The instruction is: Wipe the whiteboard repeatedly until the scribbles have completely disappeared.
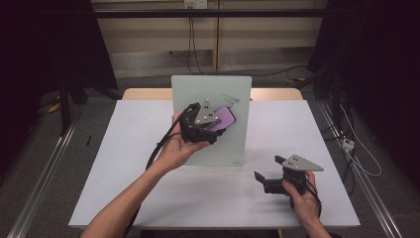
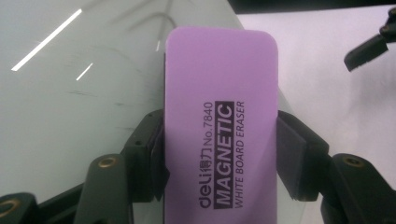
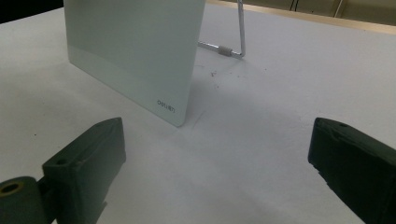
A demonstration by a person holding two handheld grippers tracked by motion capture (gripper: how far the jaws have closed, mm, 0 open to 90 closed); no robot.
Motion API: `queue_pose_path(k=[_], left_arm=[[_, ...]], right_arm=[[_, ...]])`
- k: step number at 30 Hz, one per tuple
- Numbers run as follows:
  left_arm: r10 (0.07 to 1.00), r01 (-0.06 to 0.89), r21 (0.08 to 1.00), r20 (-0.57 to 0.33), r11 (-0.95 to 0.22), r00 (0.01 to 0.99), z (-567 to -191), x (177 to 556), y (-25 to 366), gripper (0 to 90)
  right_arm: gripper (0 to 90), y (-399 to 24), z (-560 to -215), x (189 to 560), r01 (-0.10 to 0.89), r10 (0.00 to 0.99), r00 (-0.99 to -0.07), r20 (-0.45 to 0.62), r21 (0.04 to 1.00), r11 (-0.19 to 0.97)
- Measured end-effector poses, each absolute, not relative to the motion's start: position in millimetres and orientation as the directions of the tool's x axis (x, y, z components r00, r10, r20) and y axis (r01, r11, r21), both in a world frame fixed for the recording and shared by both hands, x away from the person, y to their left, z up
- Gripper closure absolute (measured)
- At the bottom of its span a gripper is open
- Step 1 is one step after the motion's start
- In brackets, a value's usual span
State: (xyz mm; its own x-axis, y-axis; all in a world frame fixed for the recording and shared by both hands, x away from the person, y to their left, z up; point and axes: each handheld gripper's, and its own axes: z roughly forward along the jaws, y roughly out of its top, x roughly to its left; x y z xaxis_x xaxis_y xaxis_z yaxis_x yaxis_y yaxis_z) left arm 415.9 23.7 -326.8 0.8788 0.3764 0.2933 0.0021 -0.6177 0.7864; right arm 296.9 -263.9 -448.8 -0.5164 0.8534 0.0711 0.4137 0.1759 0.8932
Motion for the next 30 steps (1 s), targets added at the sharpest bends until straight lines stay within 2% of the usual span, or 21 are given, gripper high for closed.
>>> queue_pose_path(k=[5, 7, 18, 21, 30], left_arm=[[0.380, 0.018, 0.796, 0.268, -0.606, 0.885, -323, 419, 27, 40.9], [0.401, 0.013, 0.795, 0.291, -0.606, 0.869, -318, 419, 29, 40.9], [0.498, 0.051, 0.861, 0.244, -0.506, 0.833, -280, 437, 59, 40.9], [0.515, 0.049, 0.860, 0.257, -0.507, 0.818, -271, 440, 66, 40.9], [0.481, 0.039, 0.839, 0.273, -0.543, 0.833, -283, 435, 55, 40.8]], right_arm=[[4.0, -264, -449, 297, 0.414, 0.853, -0.517, 0.072, 0.893, 0.176], [4.0, -264, -449, 297, 0.414, 0.853, -0.517, 0.072, 0.893, 0.176], [4.0, -264, -449, 297, 0.415, 0.852, -0.518, 0.073, 0.893, 0.176], [4.0, -264, -449, 297, 0.415, 0.853, -0.518, 0.072, 0.893, 0.177], [4.0, -263, -449, 297, 0.415, 0.852, -0.518, 0.071, 0.892, 0.178]])
